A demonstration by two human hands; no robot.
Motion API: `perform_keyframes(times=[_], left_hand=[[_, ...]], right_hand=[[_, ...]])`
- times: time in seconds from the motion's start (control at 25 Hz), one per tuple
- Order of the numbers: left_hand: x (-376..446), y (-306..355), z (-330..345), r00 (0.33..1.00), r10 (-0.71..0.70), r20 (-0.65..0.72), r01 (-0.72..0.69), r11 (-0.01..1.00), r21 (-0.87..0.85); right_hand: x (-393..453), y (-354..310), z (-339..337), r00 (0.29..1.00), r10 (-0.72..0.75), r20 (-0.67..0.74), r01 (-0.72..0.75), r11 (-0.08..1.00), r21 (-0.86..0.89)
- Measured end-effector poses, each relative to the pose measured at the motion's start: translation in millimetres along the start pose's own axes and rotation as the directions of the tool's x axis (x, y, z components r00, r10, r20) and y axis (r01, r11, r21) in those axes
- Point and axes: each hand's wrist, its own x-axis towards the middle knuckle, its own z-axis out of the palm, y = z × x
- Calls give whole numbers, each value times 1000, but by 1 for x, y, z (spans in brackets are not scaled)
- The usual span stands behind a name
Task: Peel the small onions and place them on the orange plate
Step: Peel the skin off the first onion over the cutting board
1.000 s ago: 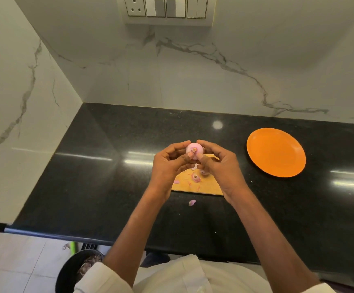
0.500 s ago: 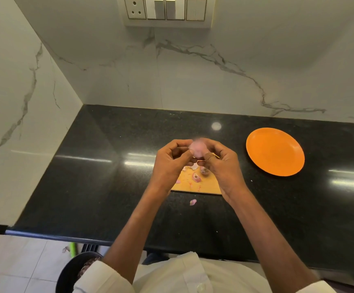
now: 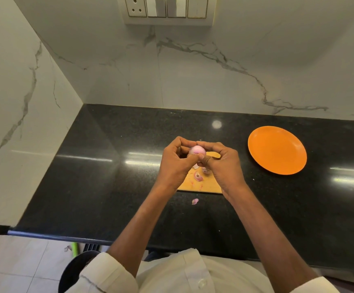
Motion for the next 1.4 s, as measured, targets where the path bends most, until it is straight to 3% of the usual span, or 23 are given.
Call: perform_keyframes(times=[0.16,0.36,0.48,0.64,0.88,1.12,1.24,1.4], left_hand=[[6,-10,-3,992,-88,-88,80,992,-93],[10,0,-13,993,-65,94,83,977,-197],[11,4,-11,991,11,134,-4,998,-57],[19,8,-17,990,8,140,-7,1000,-5],[27,12,-16,980,93,175,-141,947,288],[36,15,-5,984,113,138,-163,886,434],[37,11,0,979,168,116,-204,842,500],[40,9,4,979,201,42,-197,859,473]], right_hand=[[2,-1,8,1000,7,-11,-7,999,36],[8,-2,-4,996,48,-70,-37,989,146],[8,-1,-4,999,39,0,-38,989,144],[11,-2,-3,998,56,-31,-53,994,92],[20,0,-3,999,-47,18,49,987,-150],[33,2,-7,990,-132,46,140,939,-314],[39,2,-9,990,-125,59,138,932,-335],[35,4,-5,990,-137,32,140,954,-266]])
